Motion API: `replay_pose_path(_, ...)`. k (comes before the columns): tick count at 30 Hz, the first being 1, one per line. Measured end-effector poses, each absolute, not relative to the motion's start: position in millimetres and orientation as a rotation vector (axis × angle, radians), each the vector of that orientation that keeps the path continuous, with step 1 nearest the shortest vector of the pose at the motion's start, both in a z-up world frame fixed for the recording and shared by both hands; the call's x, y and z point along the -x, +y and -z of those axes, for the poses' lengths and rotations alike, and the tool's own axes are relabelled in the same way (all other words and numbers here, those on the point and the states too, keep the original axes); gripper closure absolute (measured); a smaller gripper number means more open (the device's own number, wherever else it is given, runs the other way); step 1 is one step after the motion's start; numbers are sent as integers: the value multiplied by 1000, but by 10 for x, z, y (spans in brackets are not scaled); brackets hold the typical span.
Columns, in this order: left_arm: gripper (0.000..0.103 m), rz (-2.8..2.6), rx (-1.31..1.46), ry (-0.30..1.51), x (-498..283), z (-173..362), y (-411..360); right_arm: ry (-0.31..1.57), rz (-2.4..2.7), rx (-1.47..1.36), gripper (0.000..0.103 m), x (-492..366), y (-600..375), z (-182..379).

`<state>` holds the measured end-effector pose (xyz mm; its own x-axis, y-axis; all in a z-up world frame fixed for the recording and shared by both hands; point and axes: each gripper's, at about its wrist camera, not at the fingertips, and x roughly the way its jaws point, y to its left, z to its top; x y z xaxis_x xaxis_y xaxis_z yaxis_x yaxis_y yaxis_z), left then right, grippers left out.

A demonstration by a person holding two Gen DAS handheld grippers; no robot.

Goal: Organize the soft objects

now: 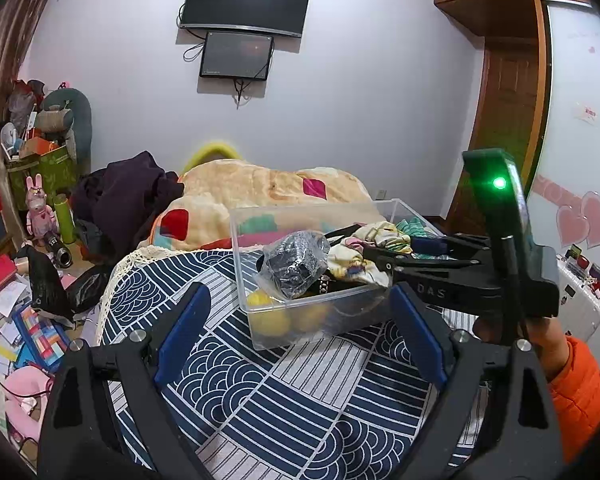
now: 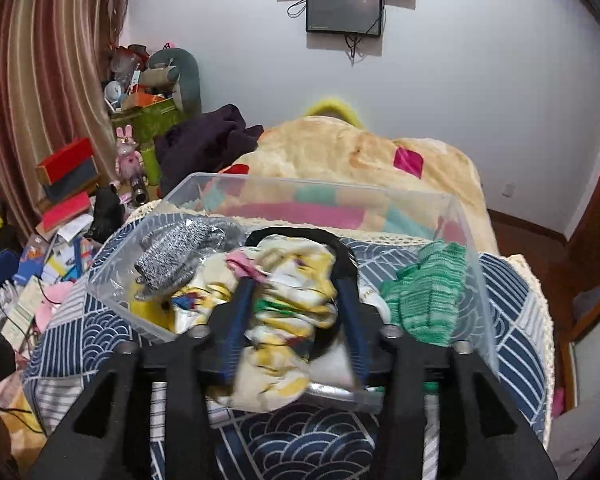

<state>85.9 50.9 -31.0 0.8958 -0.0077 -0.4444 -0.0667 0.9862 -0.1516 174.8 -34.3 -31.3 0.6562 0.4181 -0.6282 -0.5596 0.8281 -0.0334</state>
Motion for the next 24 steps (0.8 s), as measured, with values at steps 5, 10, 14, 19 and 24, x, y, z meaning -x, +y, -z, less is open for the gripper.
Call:
replay_pose_path(5, 12, -27, 161, 430, -800, 222, 483, 603, -572, 203, 44, -1612, -491, 115)
replay_pose_path(10, 12, -22, 158, 381, -699, 31, 441, 522, -599, 155, 43, -1370, -683, -194)
replay_pose_path(14, 12, -13, 151, 341, -590, -152, 379, 435, -614, 123, 30, -1085, -863, -426)
replay_pose_path(19, 10, 3, 130, 292, -385, -340, 245, 374, -626, 81, 24, -776, -1047, -598)
replay_pose_path(24, 5, 16, 120, 256, -200, -447, 105, 337, -610, 52, 16, -559, -1142, -599)
